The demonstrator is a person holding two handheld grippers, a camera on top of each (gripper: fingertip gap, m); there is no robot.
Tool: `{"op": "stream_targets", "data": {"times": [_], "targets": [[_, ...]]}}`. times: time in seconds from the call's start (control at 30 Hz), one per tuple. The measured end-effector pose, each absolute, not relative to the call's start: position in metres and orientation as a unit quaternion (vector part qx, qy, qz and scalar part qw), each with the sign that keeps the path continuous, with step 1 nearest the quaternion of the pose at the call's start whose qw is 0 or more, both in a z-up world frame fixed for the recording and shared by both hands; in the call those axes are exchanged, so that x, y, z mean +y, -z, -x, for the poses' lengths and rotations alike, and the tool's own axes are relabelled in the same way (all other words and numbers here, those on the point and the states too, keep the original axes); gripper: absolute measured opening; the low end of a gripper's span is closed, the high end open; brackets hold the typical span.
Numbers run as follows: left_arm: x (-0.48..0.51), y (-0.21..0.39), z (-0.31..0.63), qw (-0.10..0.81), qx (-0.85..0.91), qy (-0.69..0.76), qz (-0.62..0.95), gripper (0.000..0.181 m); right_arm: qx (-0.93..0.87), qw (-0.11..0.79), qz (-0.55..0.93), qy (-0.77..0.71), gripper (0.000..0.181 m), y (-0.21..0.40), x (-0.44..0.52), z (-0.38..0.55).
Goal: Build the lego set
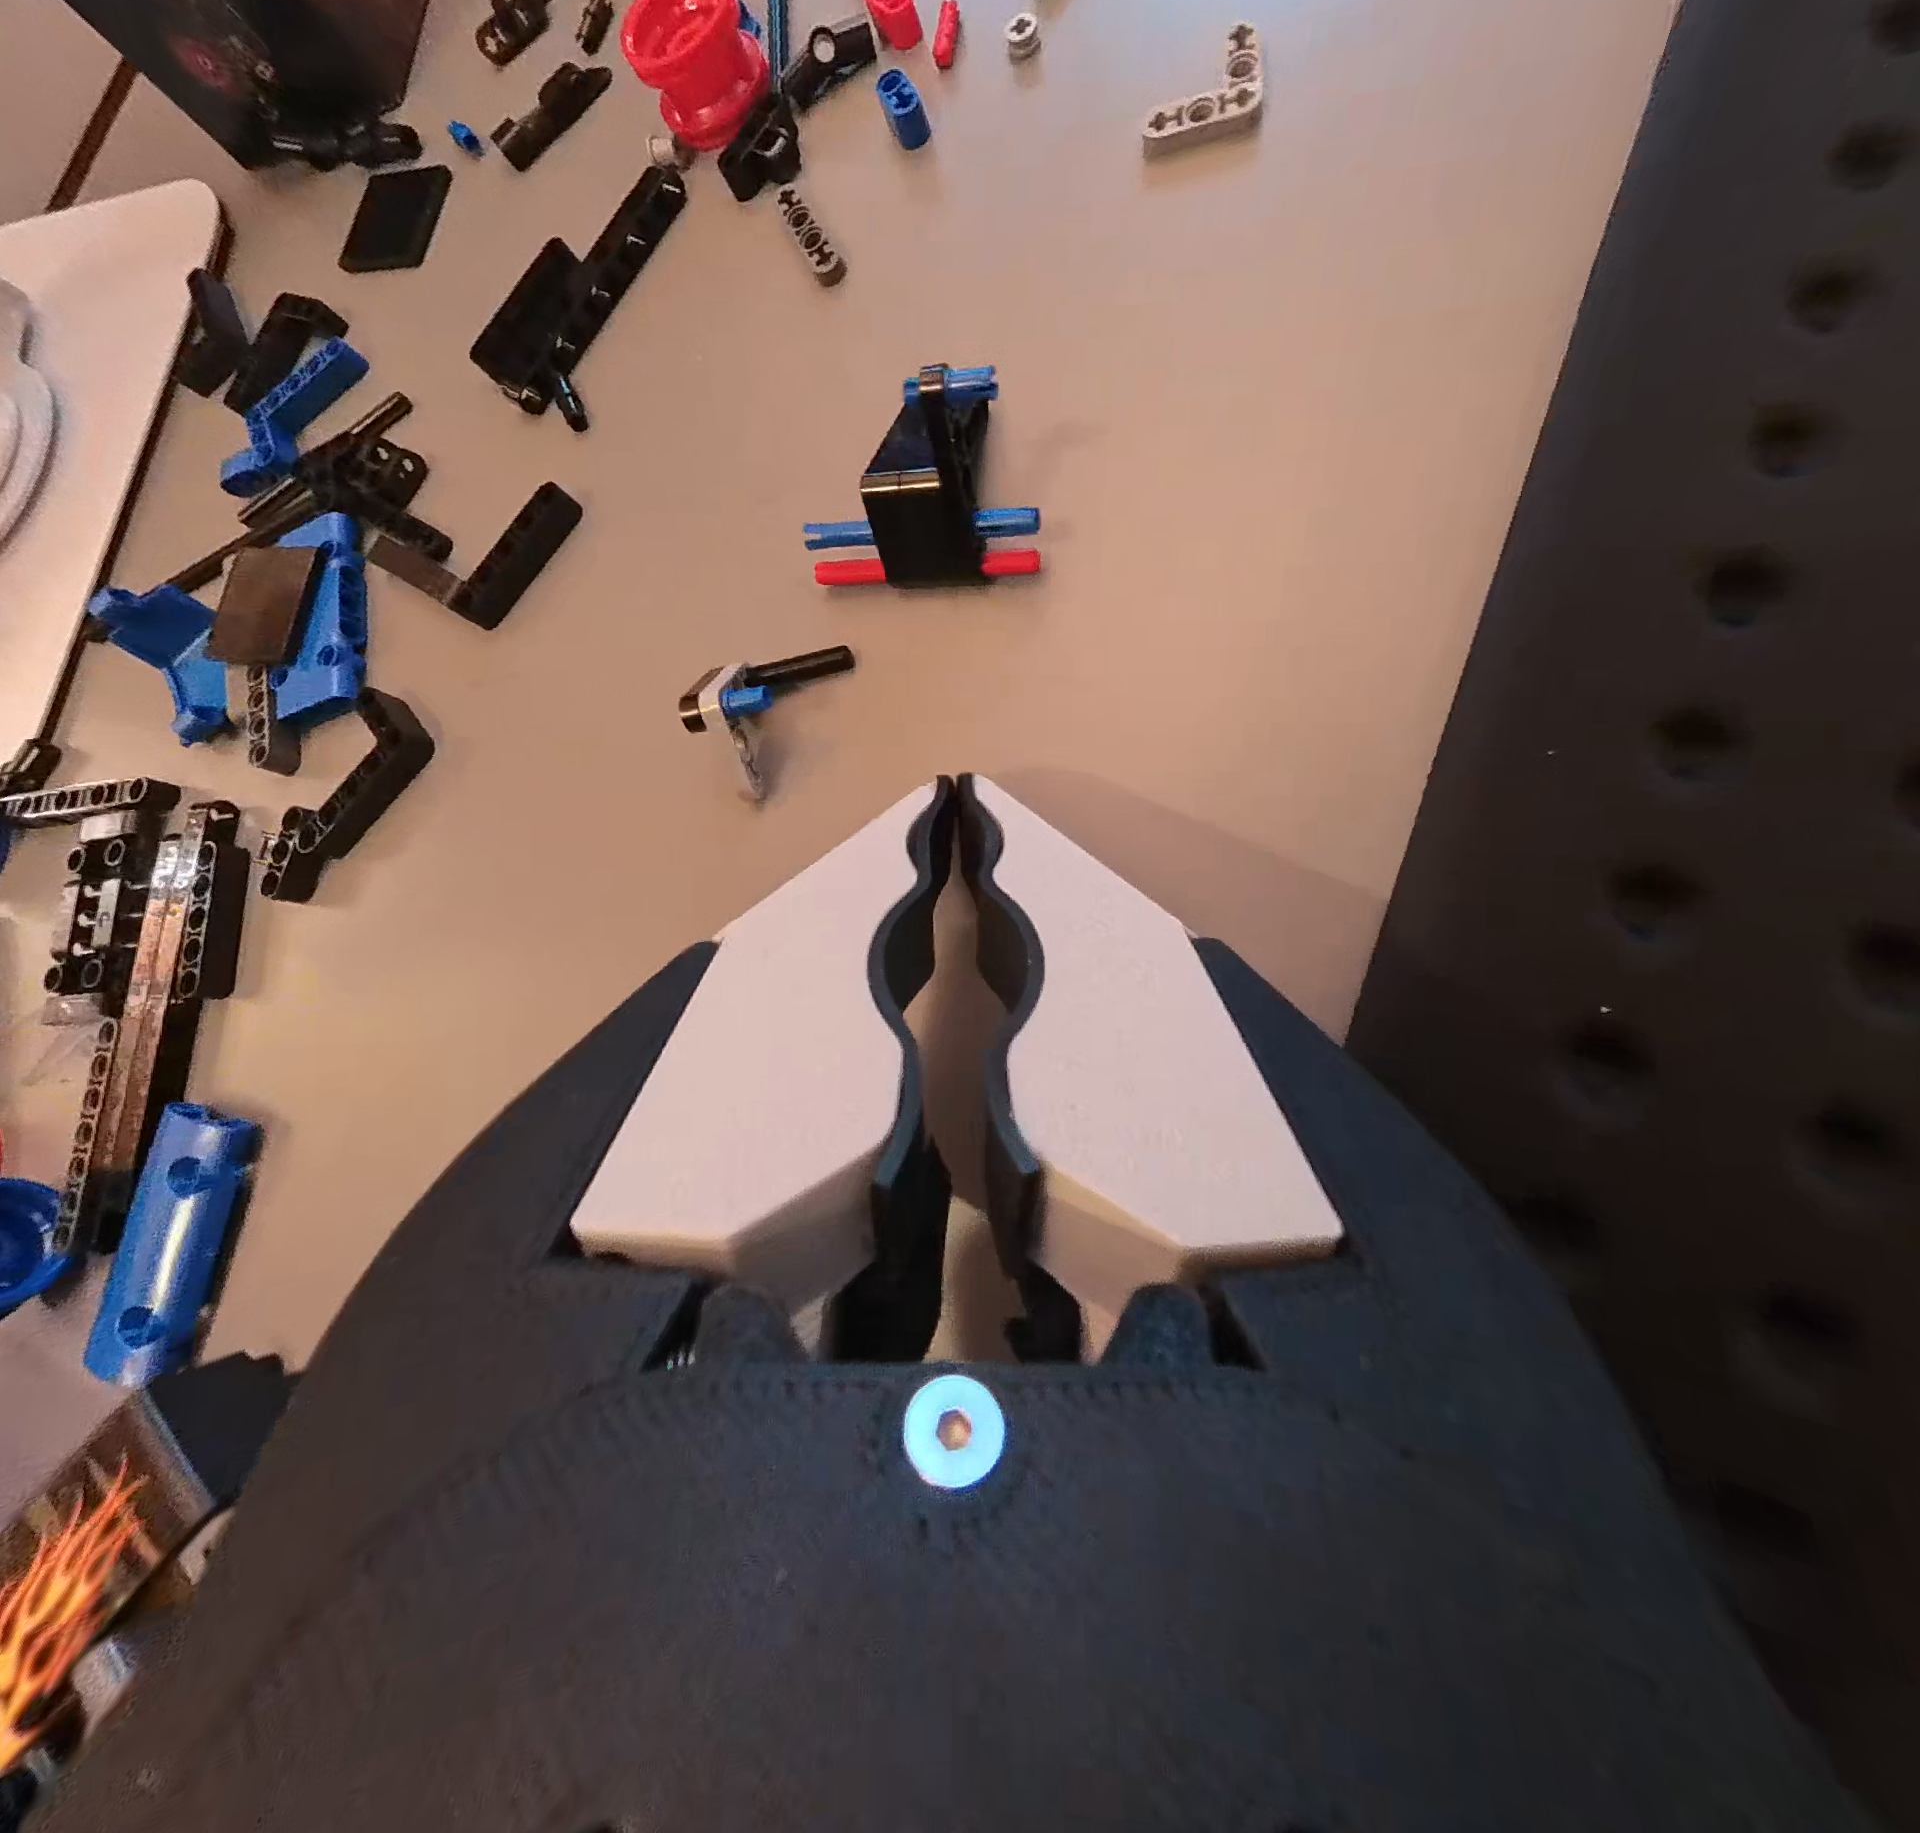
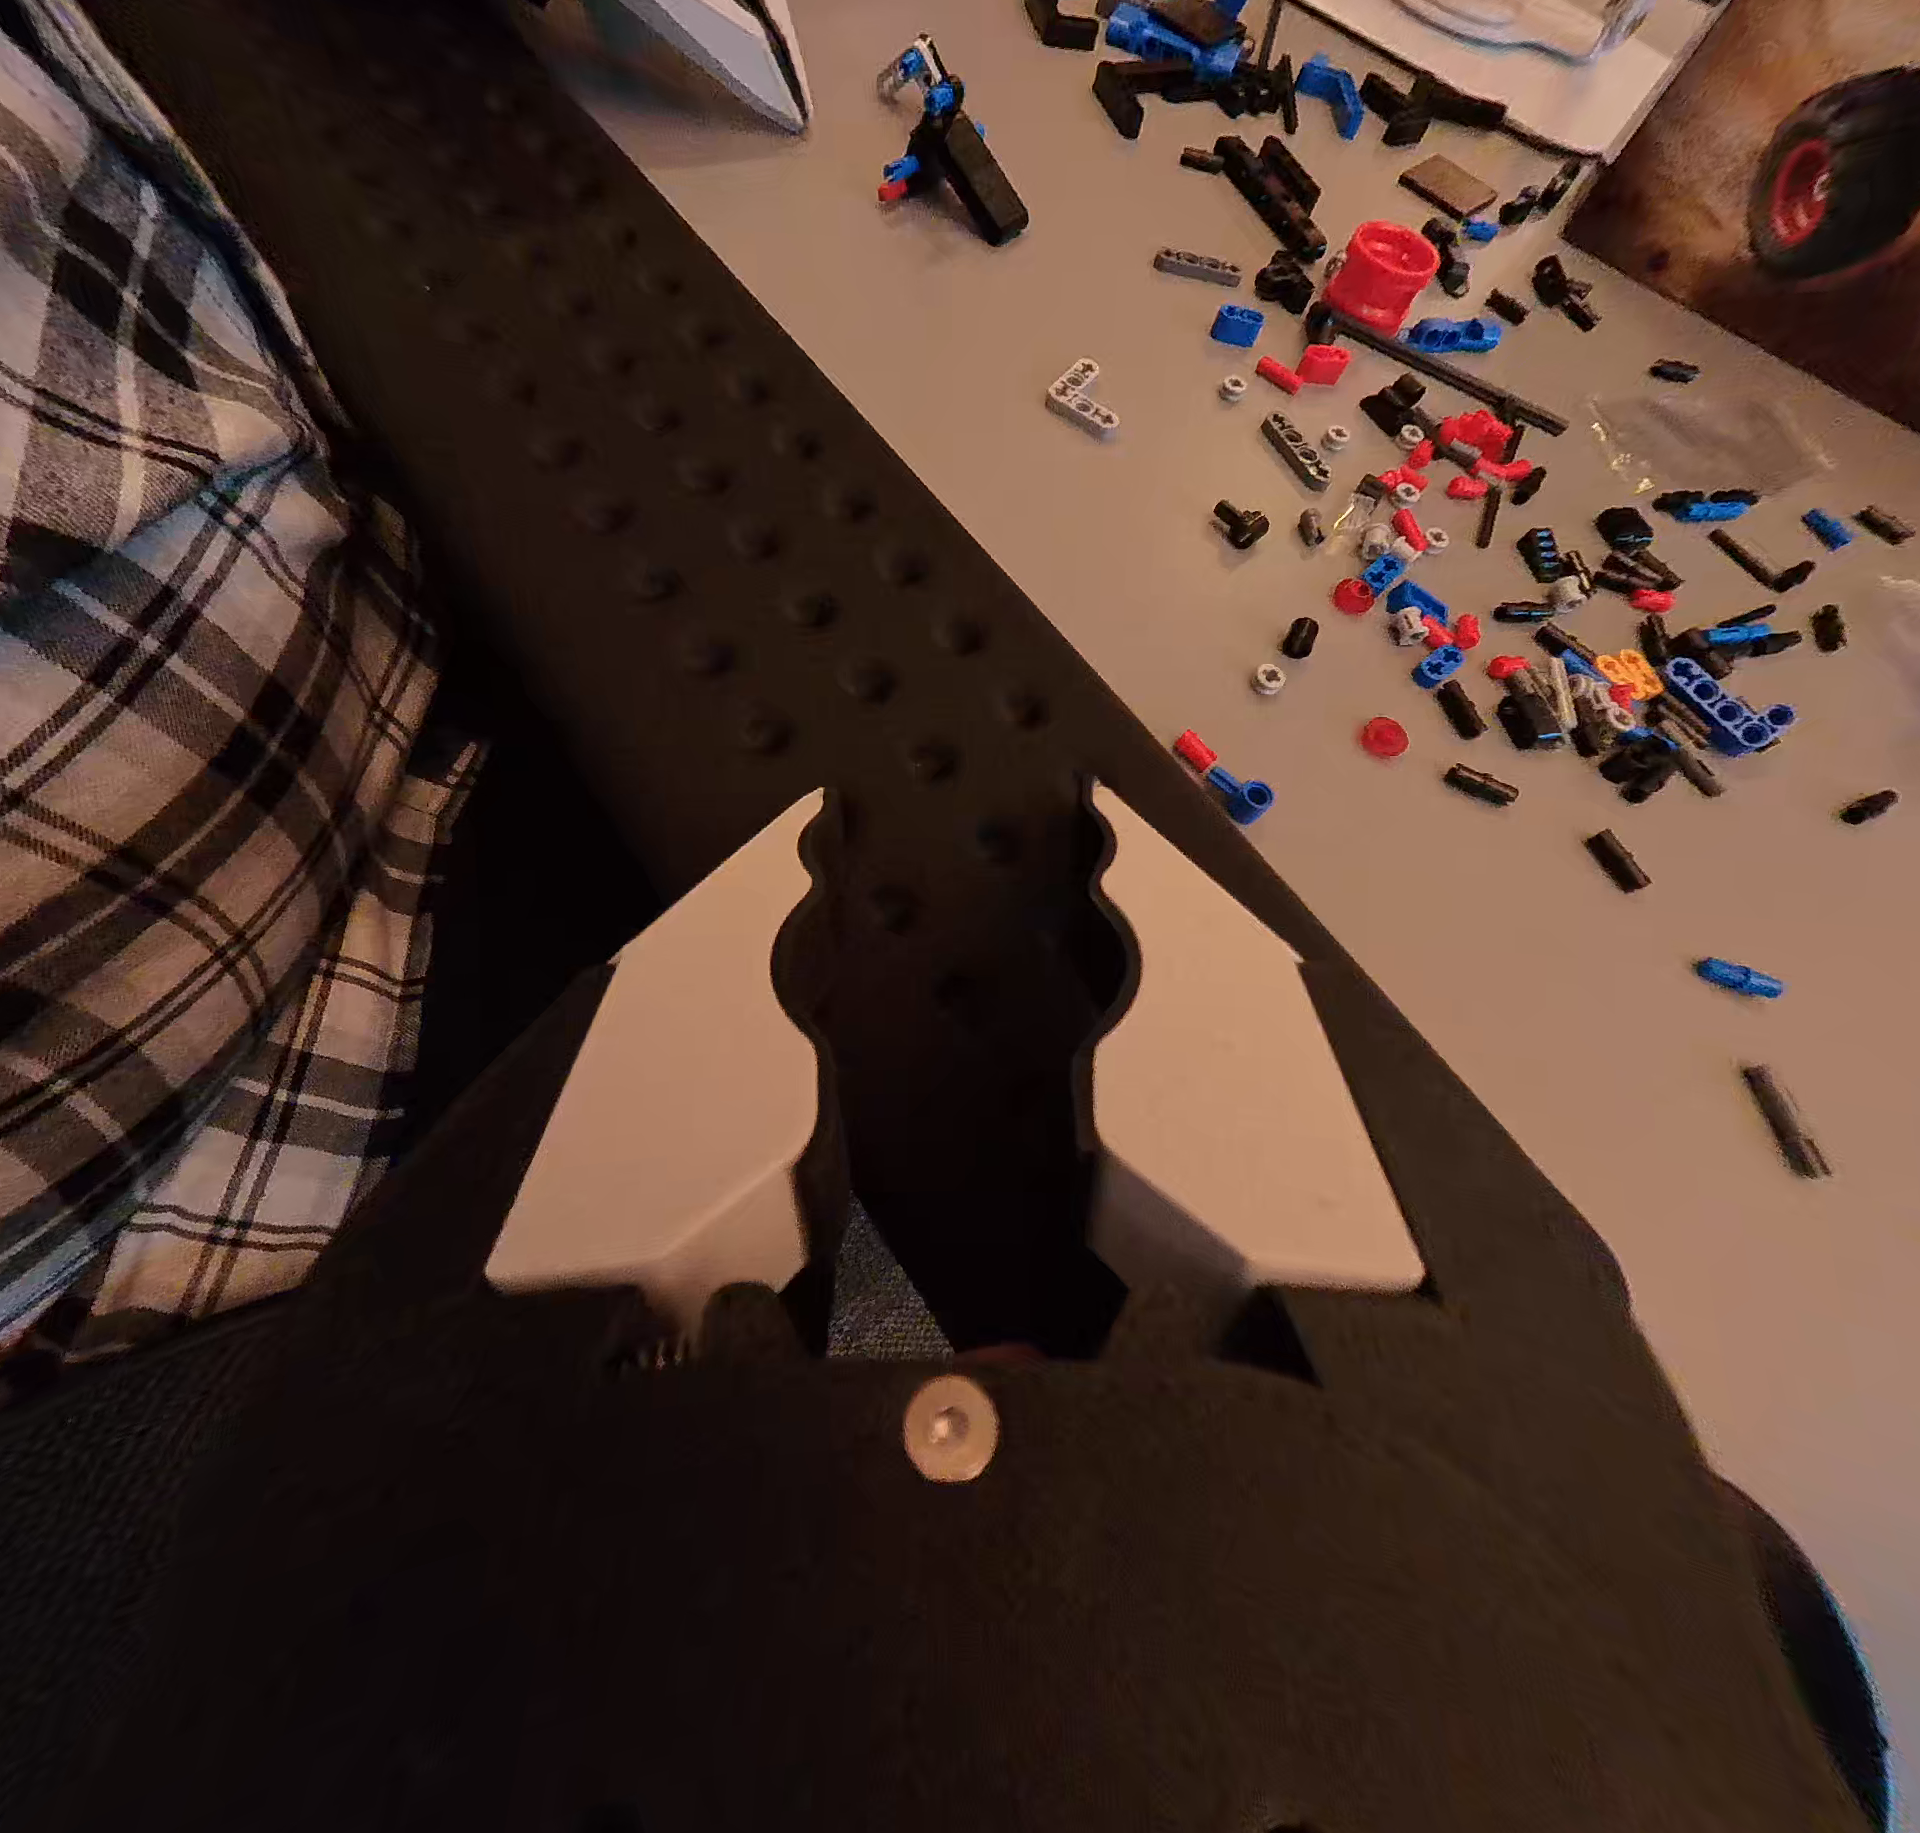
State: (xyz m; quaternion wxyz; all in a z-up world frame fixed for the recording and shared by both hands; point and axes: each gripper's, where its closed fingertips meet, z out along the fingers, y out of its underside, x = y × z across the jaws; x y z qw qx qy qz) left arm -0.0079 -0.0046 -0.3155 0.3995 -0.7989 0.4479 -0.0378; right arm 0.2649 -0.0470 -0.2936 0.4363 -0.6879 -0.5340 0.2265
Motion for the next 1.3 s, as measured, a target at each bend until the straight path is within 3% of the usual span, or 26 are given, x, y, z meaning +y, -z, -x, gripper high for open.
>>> {"op": "stream_targets", "data": {"times": [0.33,0.47,0.83,1.13,1.3], "targets": [[0.008,0.312,0.008,0.407,0.457,0.030,0.790,0.000,-0.529,0.402,0.701,-0.258,0.043,0.293,-0.039,-0.262],[0.009,0.303,0.006,0.427,0.447,0.045,0.785,0.001,-0.535,0.395,0.675,-0.321,0.035,0.266,-0.045,-0.244],[0.003,0.293,-0.004,0.447,0.457,0.061,0.767,0.003,-0.598,0.443,0.600,-0.293,0.043,0.194,0.029,-0.133],[-0.004,0.287,-0.011,0.457,0.470,0.081,0.751,0.001,-0.672,0.374,0.595,-0.235,0.061,0.226,0.106,-0.023],[-0.006,0.283,-0.012,0.463,0.469,0.090,0.747,0.001,-0.663,0.324,0.619,-0.268,0.059,0.250,0.129,0.018]]}}
